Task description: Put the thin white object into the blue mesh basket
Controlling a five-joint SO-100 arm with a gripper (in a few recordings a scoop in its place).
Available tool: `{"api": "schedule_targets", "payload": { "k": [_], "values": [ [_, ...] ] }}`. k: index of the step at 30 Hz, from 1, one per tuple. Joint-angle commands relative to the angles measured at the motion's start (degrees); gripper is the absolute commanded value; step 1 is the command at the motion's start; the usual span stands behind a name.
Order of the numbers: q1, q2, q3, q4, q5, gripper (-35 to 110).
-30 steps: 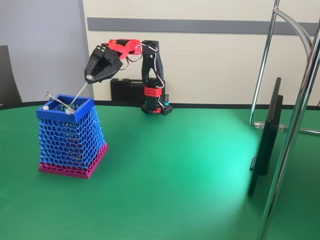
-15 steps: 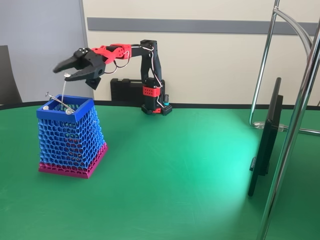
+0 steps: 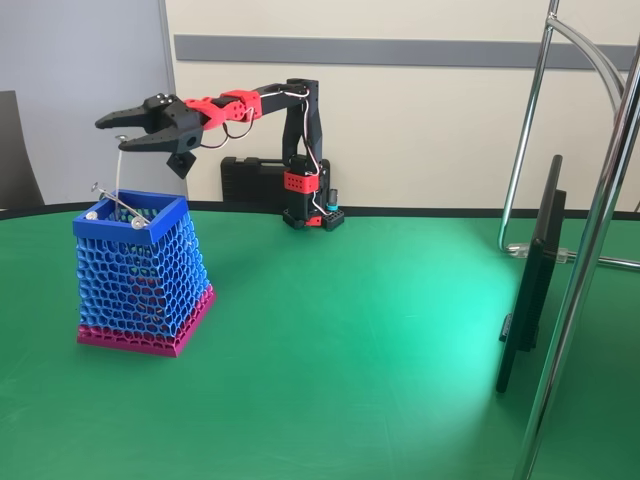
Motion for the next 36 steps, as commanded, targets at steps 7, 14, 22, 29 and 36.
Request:
{"api": "schedule_targets", "payload": {
  "k": [7, 14, 22, 29, 36],
  "values": [
    [1.23, 6.50, 8.35, -9.93, -7.47, 28],
    [0.00, 9.05, 13.45, -12.57, -12.74, 27],
    [-5.80, 15.56, 20.04, -12.57, -21.80, 26],
    [-12.92, 23.38, 29.27, -12.04, -35.86, 26],
    [-19.42, 31.29, 36.65, -5.89, -46.58, 25]
  ]
}}
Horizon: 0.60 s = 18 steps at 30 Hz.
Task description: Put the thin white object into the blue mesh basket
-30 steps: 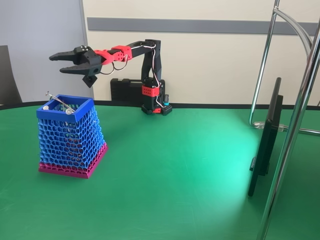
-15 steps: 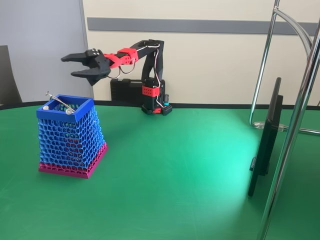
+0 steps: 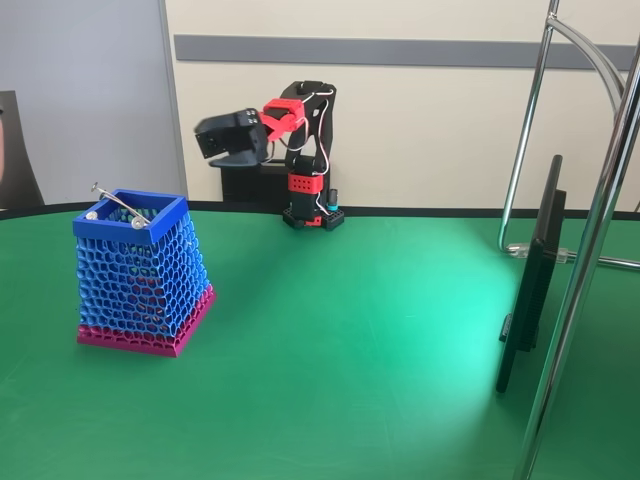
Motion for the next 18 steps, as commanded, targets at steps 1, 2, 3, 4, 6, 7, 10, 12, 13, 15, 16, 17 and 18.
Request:
{"api": "schedule_targets", "payload": {
  "k": [1, 2, 3, 4, 6, 7, 10, 12, 13, 15, 16, 17, 18],
  "values": [
    [-2.02, 4.75, 1.41, 2.99, -3.52, 25],
    [-2.72, 5.71, 2.11, 4.13, -4.39, 25],
    [-3.43, 6.59, 2.90, 5.19, -5.62, 25],
    [-4.04, 7.73, 4.13, 5.62, -6.77, 25],
    [-5.54, 9.93, 6.68, 6.50, -9.58, 24],
    [-6.33, 11.25, 8.35, 6.50, -11.07, 24],
    [-8.79, 15.64, 13.80, 7.03, -15.47, 24],
    [-10.28, 18.81, 16.17, 10.20, -17.14, 21],
    [-10.90, 20.13, 16.79, 12.66, -17.58, 19],
    [-11.78, 22.94, 18.81, 14.94, -18.46, 18],
    [-12.22, 24.26, 20.04, 15.38, -19.42, 14],
    [-12.66, 25.58, 21.27, 15.73, -20.57, 9],
    [-13.18, 27.07, 22.50, 16.52, -21.18, 8]
  ]
}}
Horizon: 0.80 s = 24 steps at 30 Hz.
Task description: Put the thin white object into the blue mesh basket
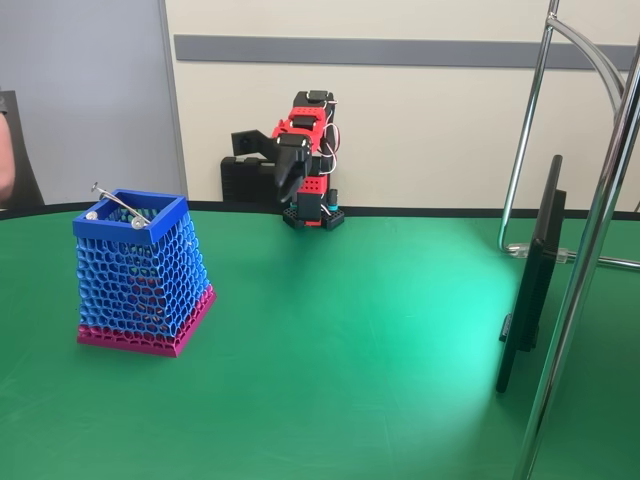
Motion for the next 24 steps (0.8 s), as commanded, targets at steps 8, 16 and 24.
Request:
{"api": "schedule_targets", "payload": {
  "k": [8, 16, 24],
  "values": [
    [-5.10, 17.31, 11.60, 9.05, -5.54, 0],
    [-8.17, 32.34, 20.30, 21.18, -6.59, 0],
    [-8.70, 44.74, 25.75, 33.84, -5.54, 0]
  ]
}}
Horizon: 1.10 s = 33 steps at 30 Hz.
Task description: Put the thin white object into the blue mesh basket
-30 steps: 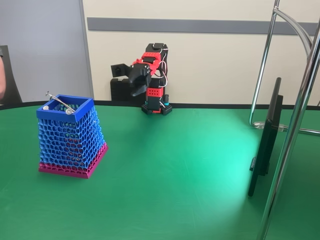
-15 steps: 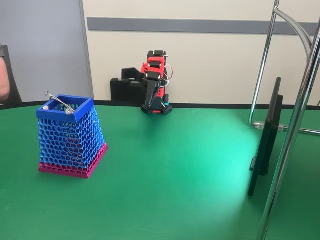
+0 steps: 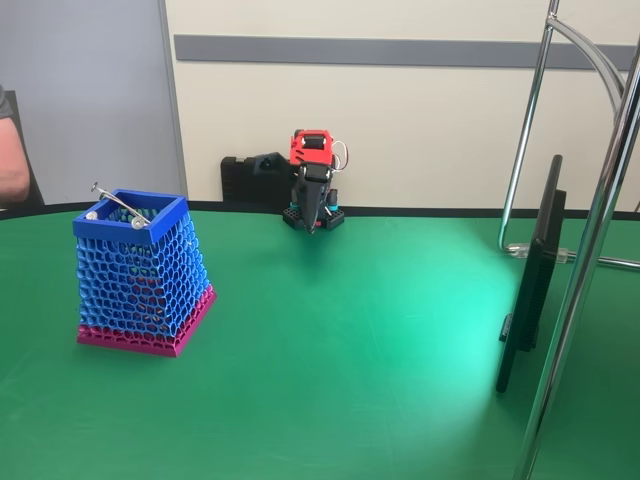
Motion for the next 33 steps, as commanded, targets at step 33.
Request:
{"api": "schedule_targets", "payload": {
  "k": [33],
  "values": [
    [0.09, 4.13, 0.70, 8.88, 3.43, 1]
  ]
}}
